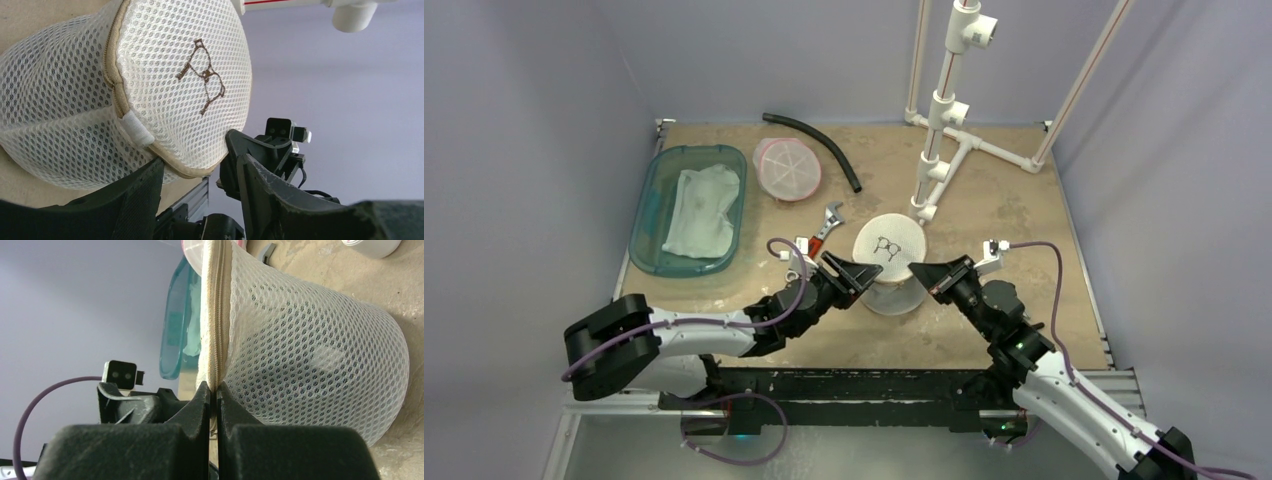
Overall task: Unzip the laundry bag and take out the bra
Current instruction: Unzip the laundry bag at the center of the board.
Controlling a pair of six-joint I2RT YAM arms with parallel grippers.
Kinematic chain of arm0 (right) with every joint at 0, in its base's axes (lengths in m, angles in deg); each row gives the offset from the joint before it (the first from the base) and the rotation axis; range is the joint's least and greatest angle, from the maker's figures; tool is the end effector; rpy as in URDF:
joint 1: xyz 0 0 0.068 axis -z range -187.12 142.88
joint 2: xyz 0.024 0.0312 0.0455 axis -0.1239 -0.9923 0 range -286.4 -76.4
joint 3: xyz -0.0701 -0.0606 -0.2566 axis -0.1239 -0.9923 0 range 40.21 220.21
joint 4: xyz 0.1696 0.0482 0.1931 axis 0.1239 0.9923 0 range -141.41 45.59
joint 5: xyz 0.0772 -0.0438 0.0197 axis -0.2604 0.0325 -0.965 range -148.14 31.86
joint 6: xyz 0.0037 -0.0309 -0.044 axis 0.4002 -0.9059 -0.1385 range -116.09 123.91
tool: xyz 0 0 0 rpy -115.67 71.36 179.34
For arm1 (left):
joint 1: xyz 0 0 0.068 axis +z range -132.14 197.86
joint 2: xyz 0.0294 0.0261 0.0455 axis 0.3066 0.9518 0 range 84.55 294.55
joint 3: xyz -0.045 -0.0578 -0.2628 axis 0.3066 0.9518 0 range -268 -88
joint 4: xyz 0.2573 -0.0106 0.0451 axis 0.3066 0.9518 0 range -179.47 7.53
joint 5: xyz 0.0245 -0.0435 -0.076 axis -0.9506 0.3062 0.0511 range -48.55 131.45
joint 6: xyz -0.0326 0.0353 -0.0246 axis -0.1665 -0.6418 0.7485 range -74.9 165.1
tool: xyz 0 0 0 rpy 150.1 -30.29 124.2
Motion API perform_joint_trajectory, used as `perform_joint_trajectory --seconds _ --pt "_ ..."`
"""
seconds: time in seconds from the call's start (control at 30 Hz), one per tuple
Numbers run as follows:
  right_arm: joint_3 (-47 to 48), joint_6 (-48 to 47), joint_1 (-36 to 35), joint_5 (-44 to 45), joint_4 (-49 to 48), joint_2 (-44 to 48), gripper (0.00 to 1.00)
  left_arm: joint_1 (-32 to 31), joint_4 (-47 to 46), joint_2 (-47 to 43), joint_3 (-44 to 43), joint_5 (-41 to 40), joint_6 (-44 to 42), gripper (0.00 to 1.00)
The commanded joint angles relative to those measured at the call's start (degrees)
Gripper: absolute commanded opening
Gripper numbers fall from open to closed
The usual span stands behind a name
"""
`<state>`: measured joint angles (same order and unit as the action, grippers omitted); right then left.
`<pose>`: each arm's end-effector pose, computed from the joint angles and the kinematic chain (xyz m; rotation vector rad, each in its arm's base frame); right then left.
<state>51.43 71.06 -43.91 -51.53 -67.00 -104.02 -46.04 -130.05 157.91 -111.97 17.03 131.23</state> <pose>0.1204 0.0850 0.2228 0.5535 1.6597 1.2944 0.1252 -0.2222 0.2031 -0.7312 1.8448 -1.5057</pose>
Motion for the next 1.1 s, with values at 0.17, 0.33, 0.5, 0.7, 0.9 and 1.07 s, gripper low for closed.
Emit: perform_joint_trajectory --seconds 0.17,0.33,0.5,0.7,0.9,1.07 --pt "1.56 -0.63 -0.16 1.37 1.73 1.96 0.0 -0.43 -0.78 2.89 -1.55 2.97 2.73 0.54" --pt "1.28 -0.83 -0.19 1.67 1.95 2.65 0.0 -0.54 2.26 0.98 -1.45 2.49 2.86 0.58" --pt "1.55 -0.93 -0.15 1.82 2.23 2.47 0.0 -0.62 2.34 1.43 -2.55 3.68 2.66 0.58" --pt "1.62 -1.19 -0.12 0.28 0.74 1.42 0.0 -0.62 1.3 3.13 -2.84 2.23 2.33 0.55" --pt "2.0 -3.7 -0.18 -1.99 0.35 1.26 0.0 1.17 0.19 4.38 -4.27 2.06 -0.32 0.41" --pt "3.39 -7.08 -0.17 -2.76 2.64 2.25 0.0 1.81 0.05 6.48 -5.29 3.64 -0.76 0.29"
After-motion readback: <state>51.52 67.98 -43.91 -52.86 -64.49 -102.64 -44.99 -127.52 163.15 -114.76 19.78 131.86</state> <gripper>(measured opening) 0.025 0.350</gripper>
